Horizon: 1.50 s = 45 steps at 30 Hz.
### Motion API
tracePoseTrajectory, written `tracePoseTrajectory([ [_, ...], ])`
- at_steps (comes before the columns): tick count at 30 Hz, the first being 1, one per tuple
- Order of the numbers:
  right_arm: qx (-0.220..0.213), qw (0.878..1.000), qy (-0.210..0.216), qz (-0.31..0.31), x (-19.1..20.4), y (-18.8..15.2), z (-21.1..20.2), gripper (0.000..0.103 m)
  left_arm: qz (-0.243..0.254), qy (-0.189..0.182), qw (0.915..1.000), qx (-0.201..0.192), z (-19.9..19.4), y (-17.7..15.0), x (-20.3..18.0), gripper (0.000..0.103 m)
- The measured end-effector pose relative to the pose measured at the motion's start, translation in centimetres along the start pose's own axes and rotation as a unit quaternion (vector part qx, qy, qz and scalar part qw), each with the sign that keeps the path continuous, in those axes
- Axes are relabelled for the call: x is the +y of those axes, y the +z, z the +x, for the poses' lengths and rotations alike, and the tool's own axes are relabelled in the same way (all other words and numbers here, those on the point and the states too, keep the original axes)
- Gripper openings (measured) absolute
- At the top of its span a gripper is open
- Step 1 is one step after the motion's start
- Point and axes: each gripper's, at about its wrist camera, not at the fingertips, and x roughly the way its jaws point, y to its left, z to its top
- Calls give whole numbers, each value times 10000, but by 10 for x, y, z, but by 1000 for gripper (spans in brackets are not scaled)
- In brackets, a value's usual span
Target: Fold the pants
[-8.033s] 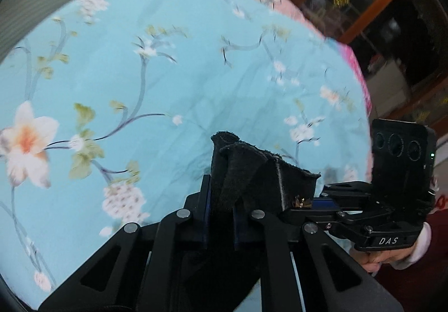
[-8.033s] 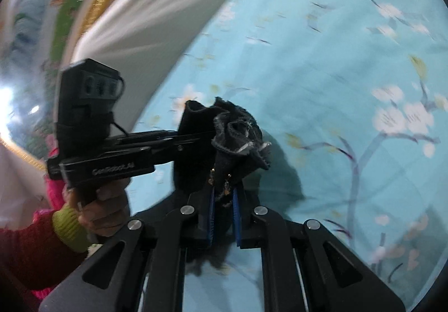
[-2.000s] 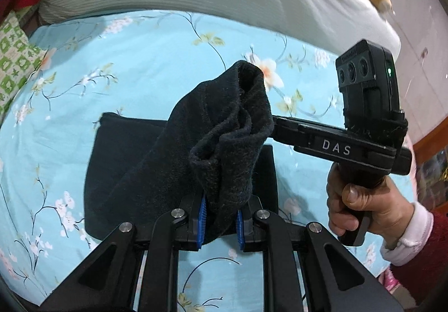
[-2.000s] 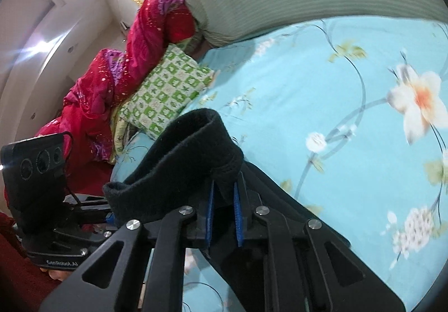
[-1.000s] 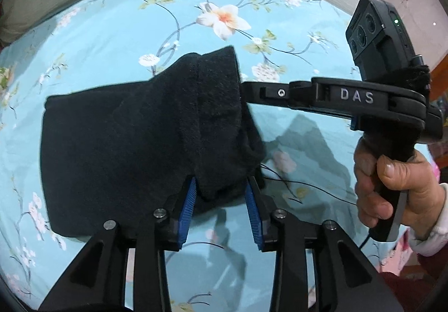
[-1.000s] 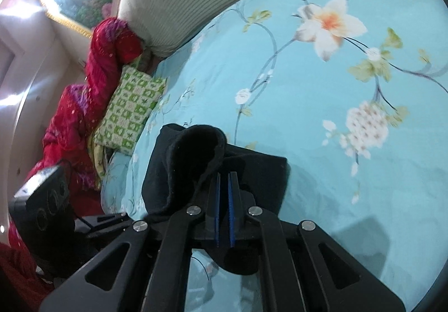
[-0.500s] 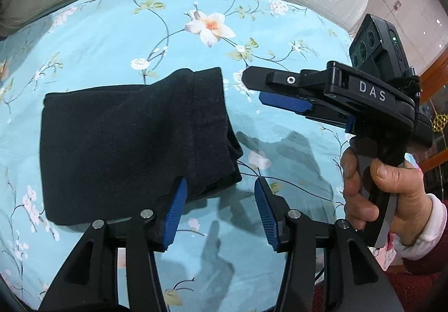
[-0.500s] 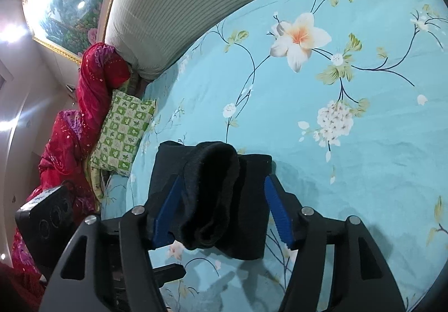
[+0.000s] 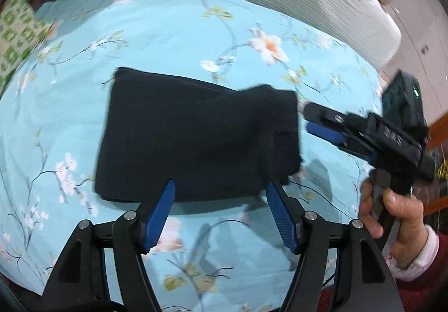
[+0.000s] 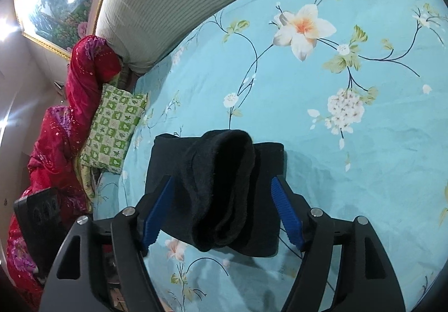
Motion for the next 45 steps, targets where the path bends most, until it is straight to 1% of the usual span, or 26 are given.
tracePoseTrajectory([
  [2,-40,9999,-141,32,5,-1,0,73,-86,45,10000,-16,-5,2,11,69],
  [5,-122,9995,-254,125,10,-4,2,74,-218,124,9996,-92,-11,9,34,73],
  [9,-201,9988,-356,286,16,-9,3,75,-410,116,9991,-69,-13,17,66,74],
  [12,-230,9983,-433,326,20,-12,4,76,-511,88,9987,-25,-11,24,83,74],
  [15,-251,9976,-506,388,24,-15,7,79,-562,36,9984,22,-10,32,98,75],
  [23,-200,9959,-674,571,19,-17,18,80,-514,-47,9985,172,7,48,112,77],
  [28,-147,9946,-773,683,14,-17,27,80,-604,-219,9974,340,21,56,121,77],
  [30,-58,9939,-816,743,10,-16,32,80,-621,-275,9970,370,25,58,122,77],
  [36,-34,9934,-785,841,3,-15,37,81,-662,-336,9958,530,40,63,127,77],
  [40,-38,9935,-787,819,-1,-19,39,81,-765,-386,9942,652,50,63,133,77],
  [45,20,9938,-819,748,-13,-25,43,80,-763,-356,9936,751,65,64,133,78],
])
